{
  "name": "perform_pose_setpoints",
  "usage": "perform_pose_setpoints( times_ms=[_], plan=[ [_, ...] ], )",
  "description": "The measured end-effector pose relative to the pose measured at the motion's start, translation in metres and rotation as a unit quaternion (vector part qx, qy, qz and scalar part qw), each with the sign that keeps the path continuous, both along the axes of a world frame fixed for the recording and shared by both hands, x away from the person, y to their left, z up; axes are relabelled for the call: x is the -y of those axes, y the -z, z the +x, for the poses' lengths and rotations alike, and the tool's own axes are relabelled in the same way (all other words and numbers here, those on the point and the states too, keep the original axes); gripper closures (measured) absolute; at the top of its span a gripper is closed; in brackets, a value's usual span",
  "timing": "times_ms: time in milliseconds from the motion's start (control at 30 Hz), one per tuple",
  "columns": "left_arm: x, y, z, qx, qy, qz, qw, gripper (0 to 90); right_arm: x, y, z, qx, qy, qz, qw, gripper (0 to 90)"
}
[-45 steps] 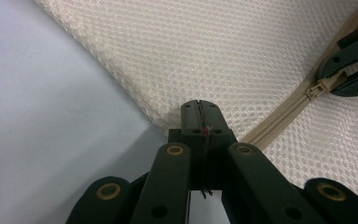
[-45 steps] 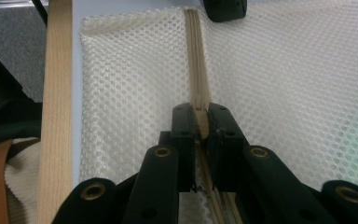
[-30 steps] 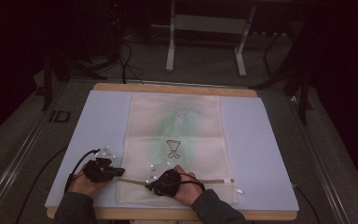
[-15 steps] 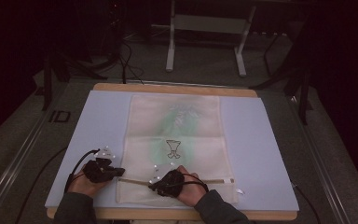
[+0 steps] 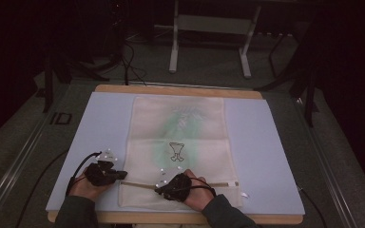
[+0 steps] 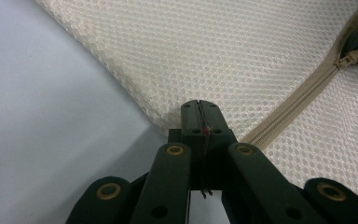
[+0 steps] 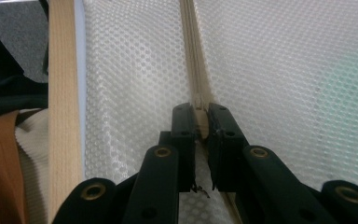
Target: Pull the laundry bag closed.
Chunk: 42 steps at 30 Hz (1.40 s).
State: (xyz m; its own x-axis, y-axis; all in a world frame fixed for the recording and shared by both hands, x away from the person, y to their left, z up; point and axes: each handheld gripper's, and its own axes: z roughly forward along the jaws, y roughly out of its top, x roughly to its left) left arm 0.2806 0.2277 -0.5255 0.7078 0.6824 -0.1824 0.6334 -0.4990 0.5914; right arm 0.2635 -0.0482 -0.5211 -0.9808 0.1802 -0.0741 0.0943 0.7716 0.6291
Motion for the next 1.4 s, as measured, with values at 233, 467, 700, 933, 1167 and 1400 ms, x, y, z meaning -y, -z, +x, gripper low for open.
perform_pose_setpoints(
  times_ms=[233,467,700,933,1167,1400],
  plan=[
    [0.0,0.0,0.0,-0.001,0.0,0.0,1.0,89.9,0.003,0.0,-0.001,0.001,0.003,-0.001,1.0,82.2],
    [0.0,0.0,0.0,-0.001,0.0,0.0,1.0,89.9,0.006,0.0,-0.002,0.002,0.004,-0.004,1.0,82.2],
    [0.0,0.0,0.0,-0.001,0.0,-0.001,1.0,89.9,0.009,-0.001,-0.002,0.003,0.005,-0.005,1.0,82.2],
    [-0.001,0.0,0.0,-0.002,-0.001,-0.001,1.0,89.9,0.014,-0.001,-0.002,0.004,0.006,-0.005,1.0,82.2],
    [-0.001,0.0,0.0,-0.003,-0.001,-0.003,1.0,89.9,0.015,-0.001,-0.003,0.007,0.009,-0.01,0.9999,82.3],
    [-0.001,0.0,0.0,-0.003,-0.001,-0.004,1.0,89.9,0.018,-0.002,-0.003,0.005,0.01,-0.011,0.9999,82.2]
  ],
)
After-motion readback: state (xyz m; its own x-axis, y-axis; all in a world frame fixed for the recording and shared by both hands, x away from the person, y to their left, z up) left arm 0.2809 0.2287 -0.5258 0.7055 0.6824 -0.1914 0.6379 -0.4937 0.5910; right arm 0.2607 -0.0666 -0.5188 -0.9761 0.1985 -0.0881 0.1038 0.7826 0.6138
